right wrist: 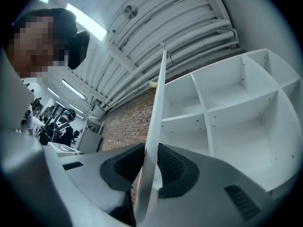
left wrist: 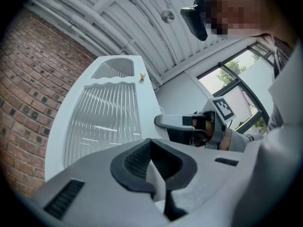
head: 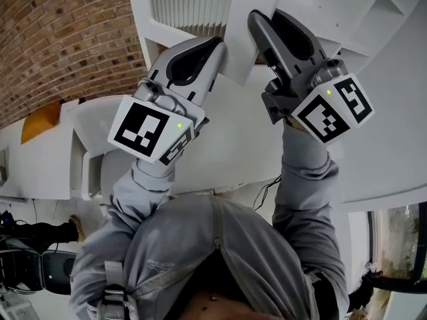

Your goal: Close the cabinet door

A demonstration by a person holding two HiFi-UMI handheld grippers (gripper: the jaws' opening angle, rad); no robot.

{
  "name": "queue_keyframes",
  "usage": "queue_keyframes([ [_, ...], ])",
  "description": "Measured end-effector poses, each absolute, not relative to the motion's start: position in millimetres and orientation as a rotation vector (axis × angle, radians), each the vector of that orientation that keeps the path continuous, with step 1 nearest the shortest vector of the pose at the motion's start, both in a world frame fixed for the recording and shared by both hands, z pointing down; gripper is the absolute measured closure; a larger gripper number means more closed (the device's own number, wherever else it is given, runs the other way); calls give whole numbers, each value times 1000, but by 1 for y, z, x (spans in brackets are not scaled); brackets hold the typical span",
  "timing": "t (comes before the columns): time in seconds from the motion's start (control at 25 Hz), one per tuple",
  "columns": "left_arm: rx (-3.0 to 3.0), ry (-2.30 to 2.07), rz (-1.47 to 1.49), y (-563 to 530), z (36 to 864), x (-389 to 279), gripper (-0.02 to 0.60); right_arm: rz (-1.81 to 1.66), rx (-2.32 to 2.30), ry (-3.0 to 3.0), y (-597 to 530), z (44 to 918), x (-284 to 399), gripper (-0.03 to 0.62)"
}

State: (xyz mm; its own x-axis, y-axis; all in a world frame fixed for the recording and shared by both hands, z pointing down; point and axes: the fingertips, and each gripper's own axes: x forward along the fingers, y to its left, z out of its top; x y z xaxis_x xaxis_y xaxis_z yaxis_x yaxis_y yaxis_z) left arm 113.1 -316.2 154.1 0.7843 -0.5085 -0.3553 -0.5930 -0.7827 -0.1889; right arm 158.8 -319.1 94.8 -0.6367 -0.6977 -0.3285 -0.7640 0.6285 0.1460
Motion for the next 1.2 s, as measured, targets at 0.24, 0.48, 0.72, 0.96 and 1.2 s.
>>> queue_keyframes([
  [0.24,-2680,888,403,-333,158,133,577,382,-1120,2633,-337,96,174,493],
  [0.48,-2659,935,398,-351,156,144,577,362,-1044,2656,-355,96,185,491],
  [0.72,-2645,962,377,-367,157,155,577,357,-985,2673,-369,96,195,490],
  [0.96,-2646,970,371,-386,157,162,577,347,-944,2680,-389,96,201,485],
  [1.2,-2653,985,361,-403,161,167,577,324,-906,2682,-405,97,207,482],
])
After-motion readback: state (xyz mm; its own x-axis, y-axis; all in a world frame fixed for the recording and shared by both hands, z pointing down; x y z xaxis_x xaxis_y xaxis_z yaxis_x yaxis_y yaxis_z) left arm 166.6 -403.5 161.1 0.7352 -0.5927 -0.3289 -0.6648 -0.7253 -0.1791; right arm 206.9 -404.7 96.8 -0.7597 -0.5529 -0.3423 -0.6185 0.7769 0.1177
